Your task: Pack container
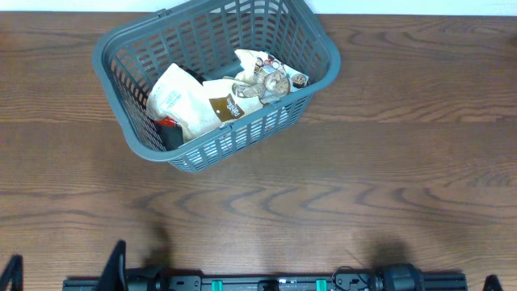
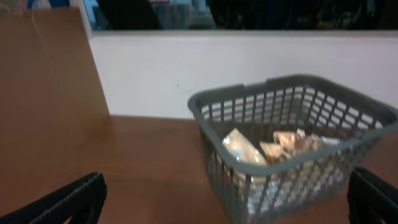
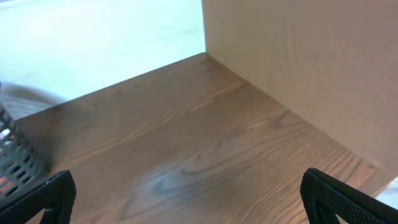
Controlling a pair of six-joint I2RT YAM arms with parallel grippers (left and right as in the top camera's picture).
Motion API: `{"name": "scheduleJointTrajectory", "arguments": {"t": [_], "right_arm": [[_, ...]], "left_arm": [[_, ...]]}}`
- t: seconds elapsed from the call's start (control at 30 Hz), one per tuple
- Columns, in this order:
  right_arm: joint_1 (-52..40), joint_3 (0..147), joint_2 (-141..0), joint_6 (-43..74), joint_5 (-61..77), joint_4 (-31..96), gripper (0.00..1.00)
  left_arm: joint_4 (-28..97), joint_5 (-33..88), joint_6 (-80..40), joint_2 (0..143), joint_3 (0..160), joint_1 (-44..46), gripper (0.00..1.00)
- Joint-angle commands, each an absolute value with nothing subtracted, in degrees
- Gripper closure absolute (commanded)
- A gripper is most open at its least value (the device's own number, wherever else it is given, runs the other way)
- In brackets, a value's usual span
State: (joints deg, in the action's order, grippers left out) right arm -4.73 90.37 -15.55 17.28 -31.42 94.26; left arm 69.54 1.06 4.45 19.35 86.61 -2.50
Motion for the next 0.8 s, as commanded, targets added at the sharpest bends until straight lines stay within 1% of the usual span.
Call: {"name": "scheduleJointTrajectory", "arguments": {"t": [0.0, 0.13, 0.37, 0.77], "right_arm": [[-4.8, 87.7, -12.5, 16.3, -28.8, 95.5, 0.01], [-4.2, 85.3, -9.8, 16.3, -26.6, 96.1, 0.01], [-3.4, 83.2, -9.3, 16.9, -21.5, 96.8, 0.01], [-3.4, 82.2, -9.3, 16.9, -20.0, 95.2, 0.01]], "left_arm": [[73.3, 0.6, 2.9, 17.4, 86.2, -2.7, 0.01], [78.4, 0.6, 1.6, 15.6, 86.2, -2.7, 0.01], [87.7, 0.3, 1.6, 14.9, 86.0, -2.7, 0.01], [91.7, 1.2, 1.6, 14.9, 86.0, -2.7, 0.01]]}}
